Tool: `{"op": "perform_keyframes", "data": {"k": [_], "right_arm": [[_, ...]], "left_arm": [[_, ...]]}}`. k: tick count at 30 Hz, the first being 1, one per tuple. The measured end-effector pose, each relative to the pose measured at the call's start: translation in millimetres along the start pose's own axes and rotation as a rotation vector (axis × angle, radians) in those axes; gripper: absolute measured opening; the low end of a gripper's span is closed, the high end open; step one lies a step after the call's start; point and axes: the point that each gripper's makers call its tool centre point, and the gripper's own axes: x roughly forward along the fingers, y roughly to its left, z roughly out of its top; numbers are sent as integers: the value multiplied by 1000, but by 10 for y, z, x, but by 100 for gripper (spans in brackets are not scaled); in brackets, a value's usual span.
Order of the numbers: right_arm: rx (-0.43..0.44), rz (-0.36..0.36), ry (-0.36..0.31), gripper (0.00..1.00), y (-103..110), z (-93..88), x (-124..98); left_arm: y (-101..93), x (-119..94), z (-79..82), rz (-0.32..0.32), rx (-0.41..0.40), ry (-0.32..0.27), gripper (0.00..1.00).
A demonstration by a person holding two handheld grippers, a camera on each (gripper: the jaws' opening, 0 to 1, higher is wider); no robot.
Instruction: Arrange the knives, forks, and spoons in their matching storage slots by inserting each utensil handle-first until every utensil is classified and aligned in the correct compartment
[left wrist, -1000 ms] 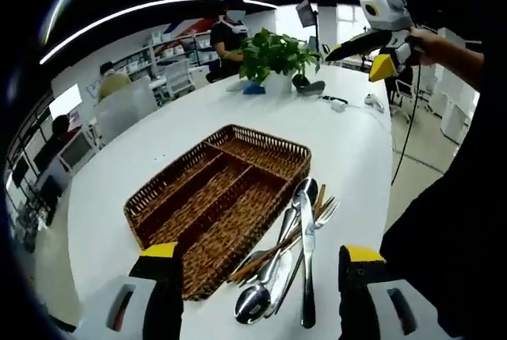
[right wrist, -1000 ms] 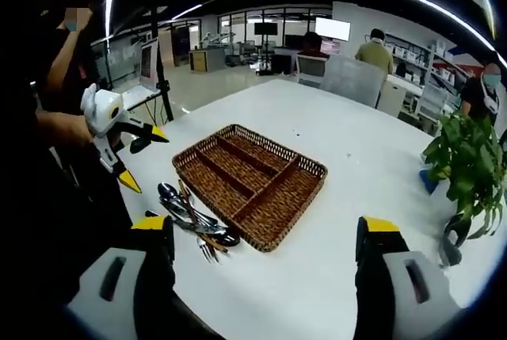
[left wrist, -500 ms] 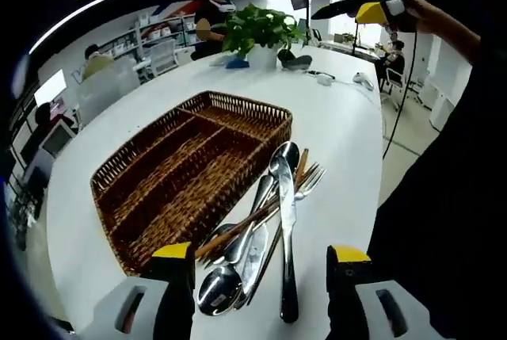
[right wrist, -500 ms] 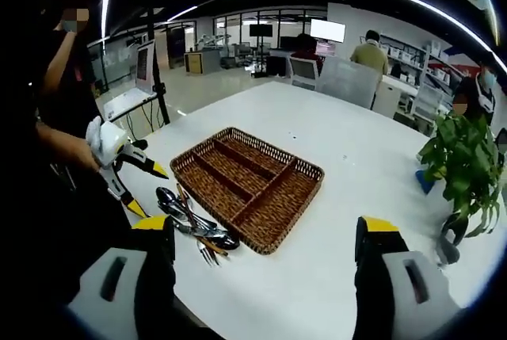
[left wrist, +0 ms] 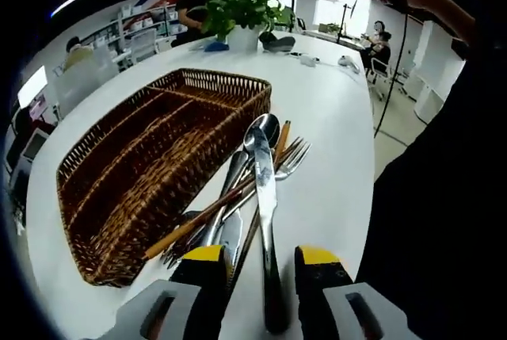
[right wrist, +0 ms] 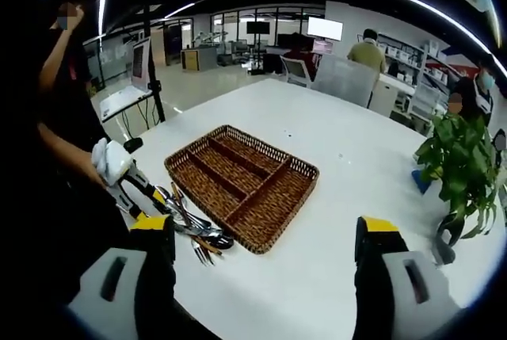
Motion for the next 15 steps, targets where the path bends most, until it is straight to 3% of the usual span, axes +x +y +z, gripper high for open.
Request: {"op": "perform_keyframes", "data": {"k": [4,15], "right_arm": [[-4,-5,4,96,-15,-2,6],[-12,-8,4,97,-24,-14,-11]], "left_arm": [[-28,-2,4,-22,-37,-7,28],[-106,159,-46,-39,-14,-10,19]]}}
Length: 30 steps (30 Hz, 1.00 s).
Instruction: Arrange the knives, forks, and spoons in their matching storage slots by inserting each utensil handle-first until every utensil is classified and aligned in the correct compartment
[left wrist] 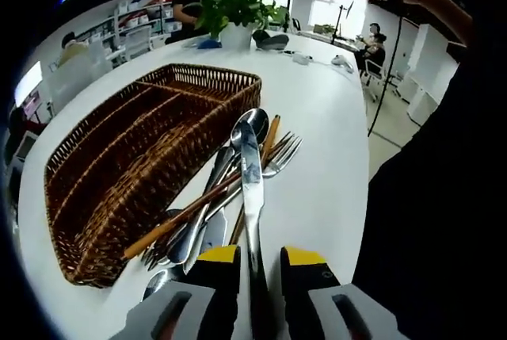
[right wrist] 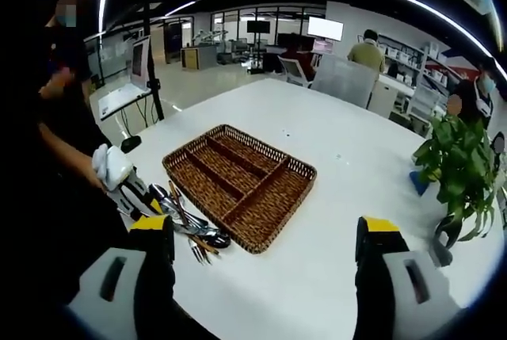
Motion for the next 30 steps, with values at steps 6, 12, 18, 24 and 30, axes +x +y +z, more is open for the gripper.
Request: {"op": "perform_keyframes", "data": {"k": [6,12,18,24,30], "right_arm": [[-11,-13,8,97,-32,-17,-32],[-3,-24,9,97,-57,-28,-53],[-7,-20,5,97,-21,-5,-44],[-10,-19,7,97,-13,-6,-31],[-11,-20,8,97,-19,-9,-25]], "left_arm": [[32,65,-17,17,-65,-74,13],[14,61,-13,30,-20,-97,12],[50,79,-16,59,32,-109,7],[28,84,-12,57,51,-106,5],[32,96,-15,41,59,-97,4]]}}
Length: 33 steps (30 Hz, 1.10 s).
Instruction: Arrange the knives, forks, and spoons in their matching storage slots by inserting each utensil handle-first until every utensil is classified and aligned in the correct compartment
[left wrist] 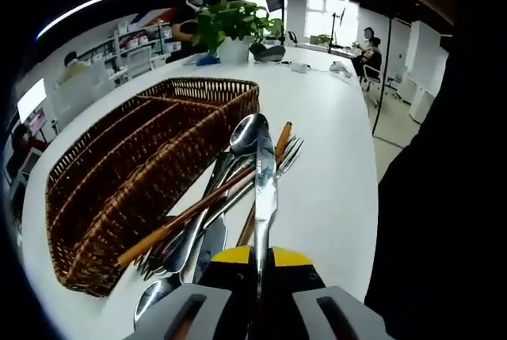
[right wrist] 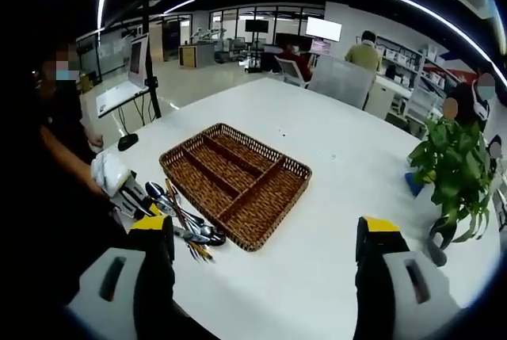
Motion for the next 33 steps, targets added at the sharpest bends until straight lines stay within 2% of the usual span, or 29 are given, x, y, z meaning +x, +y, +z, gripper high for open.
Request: {"op": "perform_keyframes", "data": {"k": [8,15,23,29,32,33], "right_arm": [[-1,3,0,97,6,-7,19],[0,9,-6,97,29,16,45],[18,26,-3,99,78,-33,44],[33,59,20,99,151,-115,55],[27,70,26,99,199,-137,67],[26,73,27,99,208,-141,69]], "left_arm": [[-4,-48,77,-18,-25,-20,4],[-13,-117,169,-57,-1,-10,4],[38,-242,265,-109,77,39,4],[163,-380,337,-114,80,46,4],[158,-504,351,-162,141,107,4],[163,-529,396,-161,145,99,4]]}}
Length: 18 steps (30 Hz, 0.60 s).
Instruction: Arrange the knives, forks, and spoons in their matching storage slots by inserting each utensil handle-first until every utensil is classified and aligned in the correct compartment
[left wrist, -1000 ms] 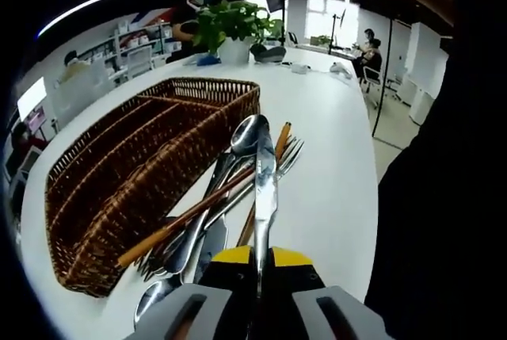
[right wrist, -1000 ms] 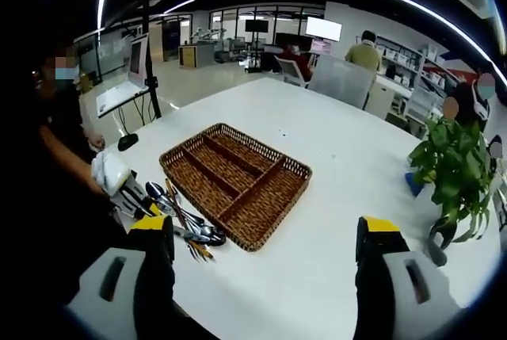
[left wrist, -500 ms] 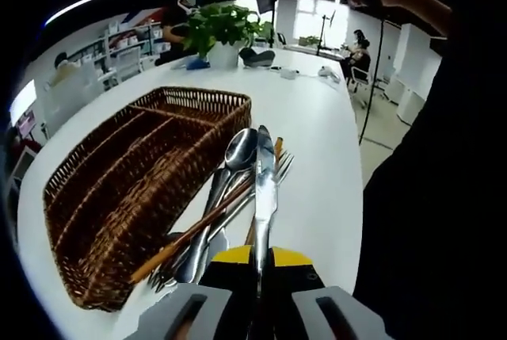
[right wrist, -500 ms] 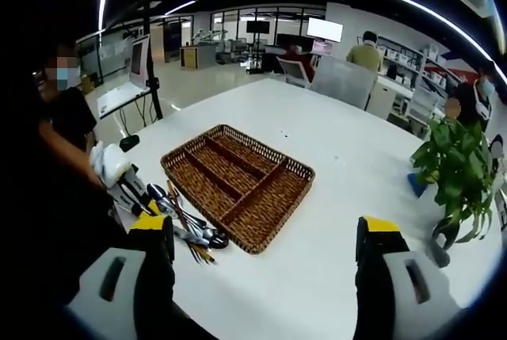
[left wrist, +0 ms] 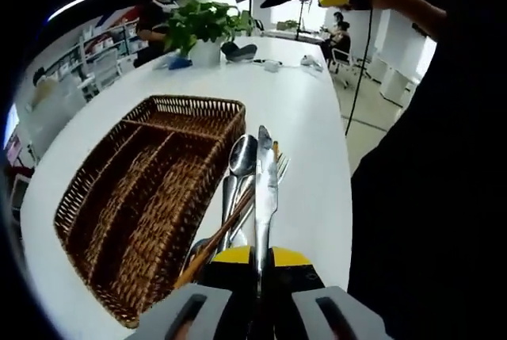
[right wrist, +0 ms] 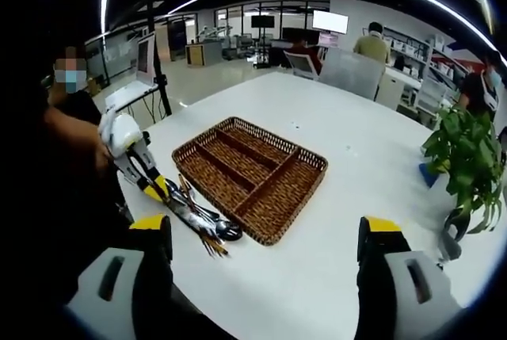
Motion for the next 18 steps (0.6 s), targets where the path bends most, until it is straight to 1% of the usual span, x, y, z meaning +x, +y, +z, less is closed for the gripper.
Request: {"op": "perform_keyframes", "data": {"k": [4,6,8,9,10,14,16,18], "right_arm": [[-1,7,-1,99,16,3,12],[-3,11,-2,99,24,12,17],[-8,20,-1,99,36,18,22],[-13,22,2,99,39,17,25],[-18,19,4,99,32,15,26],[-20,24,5,99,31,11,23],[-25,19,11,99,12,-9,21],[-20,19,9,99,0,-12,14]], "left_arm": [[51,-131,130,1,56,12,3],[66,-187,214,-7,69,10,3],[77,-227,258,-13,87,21,4],[80,-267,270,-21,130,43,4],[80,-292,290,-25,134,49,4],[137,-409,397,-21,157,44,3],[178,-518,509,-5,200,31,3],[186,-585,580,0,210,22,3]]}}
